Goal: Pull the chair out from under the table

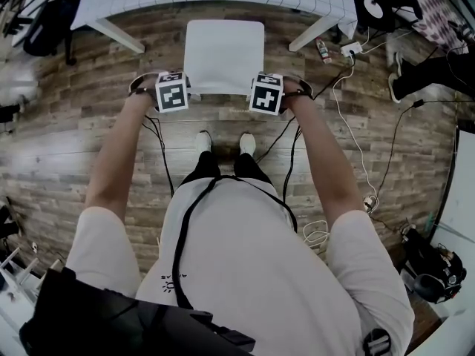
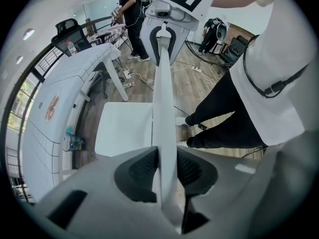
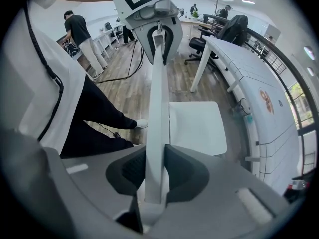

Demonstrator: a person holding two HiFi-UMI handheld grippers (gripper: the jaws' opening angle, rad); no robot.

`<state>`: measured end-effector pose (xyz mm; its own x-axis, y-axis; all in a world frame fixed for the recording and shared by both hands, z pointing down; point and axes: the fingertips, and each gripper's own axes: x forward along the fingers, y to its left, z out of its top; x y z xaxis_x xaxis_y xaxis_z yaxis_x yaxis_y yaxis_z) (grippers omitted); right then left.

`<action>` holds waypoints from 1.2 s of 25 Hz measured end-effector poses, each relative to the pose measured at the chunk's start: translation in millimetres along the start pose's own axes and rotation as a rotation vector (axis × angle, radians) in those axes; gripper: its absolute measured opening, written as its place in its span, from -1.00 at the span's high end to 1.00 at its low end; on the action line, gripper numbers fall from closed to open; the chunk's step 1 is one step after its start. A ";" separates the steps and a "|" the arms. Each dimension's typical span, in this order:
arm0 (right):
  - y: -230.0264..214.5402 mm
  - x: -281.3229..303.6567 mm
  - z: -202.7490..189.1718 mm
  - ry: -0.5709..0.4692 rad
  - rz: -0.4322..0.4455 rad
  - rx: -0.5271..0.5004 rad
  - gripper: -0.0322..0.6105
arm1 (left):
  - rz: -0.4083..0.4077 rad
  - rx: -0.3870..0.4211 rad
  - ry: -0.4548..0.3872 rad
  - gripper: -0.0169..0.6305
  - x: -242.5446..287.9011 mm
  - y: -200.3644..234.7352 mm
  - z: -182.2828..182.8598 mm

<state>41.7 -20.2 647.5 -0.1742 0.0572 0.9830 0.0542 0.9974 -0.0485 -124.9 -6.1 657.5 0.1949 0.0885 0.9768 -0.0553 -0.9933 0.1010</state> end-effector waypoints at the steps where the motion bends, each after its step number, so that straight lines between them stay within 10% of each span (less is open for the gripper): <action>1: 5.7 0.1 0.2 0.000 0.003 -0.002 0.62 | 0.000 0.001 0.001 0.67 0.4 -6.0 -0.2; 30: 155.3 4.9 -8.7 -0.010 0.047 -0.005 0.59 | -0.033 -0.044 -0.023 0.64 16.2 -161.5 5.2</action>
<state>57.9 134.6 646.3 -0.1812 0.1046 0.9779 0.0676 0.9933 -0.0937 -107.7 155.4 656.0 0.2201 0.1192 0.9682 -0.0917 -0.9856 0.1422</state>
